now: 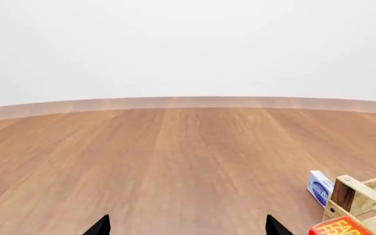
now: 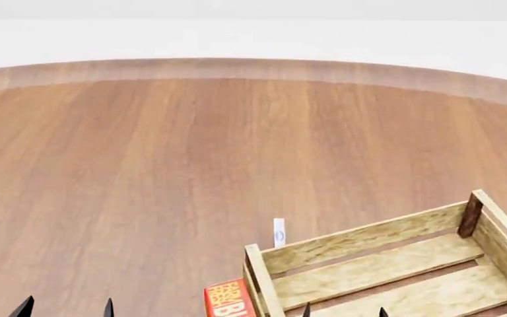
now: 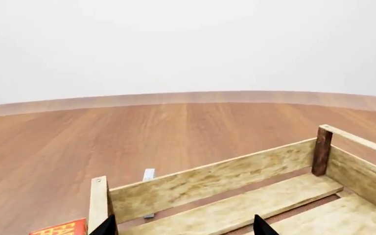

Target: Pick up the tomato sauce, and put it in the wooden tray.

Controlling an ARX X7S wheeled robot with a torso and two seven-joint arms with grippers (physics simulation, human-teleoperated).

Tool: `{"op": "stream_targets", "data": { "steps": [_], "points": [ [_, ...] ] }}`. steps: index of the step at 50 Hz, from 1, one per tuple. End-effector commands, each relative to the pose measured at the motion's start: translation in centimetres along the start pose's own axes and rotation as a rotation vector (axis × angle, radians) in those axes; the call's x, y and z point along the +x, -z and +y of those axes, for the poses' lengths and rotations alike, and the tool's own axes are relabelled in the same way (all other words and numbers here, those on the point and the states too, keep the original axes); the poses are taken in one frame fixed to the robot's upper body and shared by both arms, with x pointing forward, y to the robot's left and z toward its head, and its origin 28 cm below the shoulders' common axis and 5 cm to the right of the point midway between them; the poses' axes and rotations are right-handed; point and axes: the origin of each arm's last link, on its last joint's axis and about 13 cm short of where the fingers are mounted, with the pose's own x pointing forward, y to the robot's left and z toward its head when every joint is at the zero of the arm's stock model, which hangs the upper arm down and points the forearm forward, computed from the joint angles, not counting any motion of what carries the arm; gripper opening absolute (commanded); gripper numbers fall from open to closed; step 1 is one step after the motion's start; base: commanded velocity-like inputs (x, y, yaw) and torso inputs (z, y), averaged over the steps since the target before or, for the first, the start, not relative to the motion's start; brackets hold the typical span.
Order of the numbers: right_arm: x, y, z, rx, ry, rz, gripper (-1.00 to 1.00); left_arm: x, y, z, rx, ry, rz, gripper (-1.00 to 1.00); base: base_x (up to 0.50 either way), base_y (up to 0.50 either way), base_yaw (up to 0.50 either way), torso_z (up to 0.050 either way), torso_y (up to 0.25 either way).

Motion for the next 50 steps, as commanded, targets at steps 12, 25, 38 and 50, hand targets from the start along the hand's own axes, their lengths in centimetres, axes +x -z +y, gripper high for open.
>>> {"op": "stream_targets", "data": {
  "steps": [12, 25, 38, 50],
  "points": [
    [0.1, 0.1, 0.0, -0.006, 0.029, 0.001, 1.0, 0.0, 0.0, 0.0, -0.001, -0.002, 0.001, 1.0, 0.0, 0.0, 0.0, 0.0, 0.0],
    [-4.4, -2.3, 0.6, -0.02, 0.004, -0.128, 1.0, 0.0, 0.0, 0.0, -0.004, -0.012, 0.002, 1.0, 0.0, 0.0, 0.0, 0.0, 0.0],
    [-9.2, -3.3, 0.0, -0.002, 0.019, -0.168, 1.0, 0.0, 0.0, 0.1, 0.0, -0.016, 0.001, 1.0, 0.0, 0.0, 0.0, 0.0, 0.0],
    [-12.8, -1.6, -0.2, -0.008, 0.034, -0.173, 1.0, -0.1, -0.1, 0.1, -0.002, -0.02, 0.002, 1.0, 0.0, 0.0, 0.0, 0.0, 0.0]
  ]
}}
